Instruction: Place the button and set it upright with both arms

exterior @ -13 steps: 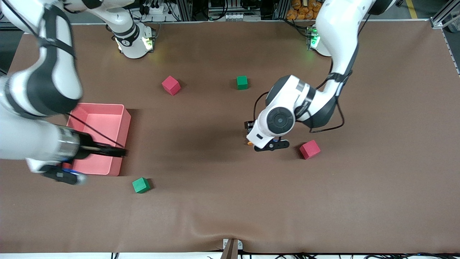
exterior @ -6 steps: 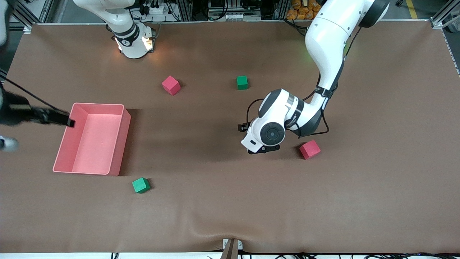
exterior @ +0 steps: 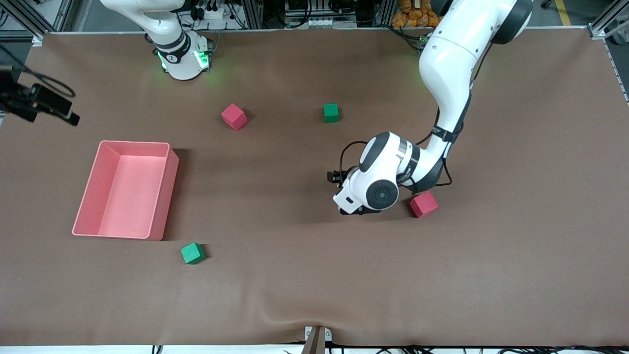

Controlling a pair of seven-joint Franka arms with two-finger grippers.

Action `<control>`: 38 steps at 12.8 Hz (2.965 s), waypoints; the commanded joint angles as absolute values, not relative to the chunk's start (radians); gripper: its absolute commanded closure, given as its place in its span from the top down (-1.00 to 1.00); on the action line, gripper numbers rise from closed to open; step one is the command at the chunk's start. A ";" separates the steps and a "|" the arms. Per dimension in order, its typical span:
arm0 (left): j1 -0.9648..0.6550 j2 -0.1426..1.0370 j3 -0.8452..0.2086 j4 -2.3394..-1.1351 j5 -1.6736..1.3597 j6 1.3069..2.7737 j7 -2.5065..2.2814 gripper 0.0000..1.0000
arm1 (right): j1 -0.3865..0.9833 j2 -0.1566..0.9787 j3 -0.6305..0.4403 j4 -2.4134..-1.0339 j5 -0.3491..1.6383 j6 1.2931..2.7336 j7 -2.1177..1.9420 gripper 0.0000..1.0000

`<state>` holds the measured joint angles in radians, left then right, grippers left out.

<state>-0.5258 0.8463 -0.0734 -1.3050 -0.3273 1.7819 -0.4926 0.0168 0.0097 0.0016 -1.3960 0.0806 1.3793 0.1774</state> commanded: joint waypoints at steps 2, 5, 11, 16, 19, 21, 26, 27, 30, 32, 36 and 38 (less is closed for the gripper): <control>-0.537 0.907 -0.064 -1.236 -0.341 1.779 -0.477 0.93 | 0.003 -0.061 0.026 -1.531 0.026 1.428 0.172 1.00; -0.545 0.914 -0.054 -1.236 -0.341 1.796 -0.474 0.80 | -0.003 0.013 0.023 -1.454 0.022 1.431 0.161 1.00; -0.551 0.950 -0.054 -1.223 -0.339 1.829 -0.466 0.60 | 0.038 0.025 0.023 -1.368 -0.092 1.387 0.156 1.00; -0.555 0.959 -0.054 -1.223 -0.339 1.842 -0.468 0.34 | 0.000 0.029 0.000 -1.368 0.015 1.397 0.140 1.00; -0.555 0.963 -0.055 -1.223 -0.339 1.845 -0.471 0.21 | 0.027 0.029 -0.024 -1.368 0.029 1.396 0.141 1.00; -0.555 0.963 -0.055 -1.223 -0.339 1.855 -0.471 0.03 | 0.043 0.028 -0.038 -1.370 0.031 1.401 0.141 1.00; -0.590 0.950 -0.052 -1.223 -0.336 1.856 -0.527 -1.00 | 0.040 0.029 -0.037 -1.370 0.017 1.401 0.138 1.00; -0.592 0.937 -0.048 -1.223 -0.336 1.856 -0.581 -1.00 | 0.040 0.029 -0.037 -1.370 0.017 1.401 0.140 1.00; -0.643 0.844 -0.046 -1.227 -0.261 1.852 -0.754 -1.00 | 0.037 0.031 -0.037 -1.370 0.017 1.399 0.140 1.00; -0.690 0.796 -0.048 -1.226 -0.190 1.853 -0.942 -1.00 | 0.029 0.031 -0.038 -1.370 0.017 1.401 0.140 1.00; -0.820 0.750 -0.040 -1.223 0.030 1.936 -1.219 -1.00 | 0.021 0.040 -0.040 -1.376 0.018 1.390 0.146 1.00; -0.889 0.761 -0.040 -1.224 0.214 2.015 -1.366 -1.00 | 0.023 0.038 -0.040 -1.379 0.018 1.390 0.150 1.00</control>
<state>-0.8286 0.7619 -0.0610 -1.2056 0.0911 1.9496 -1.2483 0.0255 0.0351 -0.0399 -1.3888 0.0172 1.4007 0.1492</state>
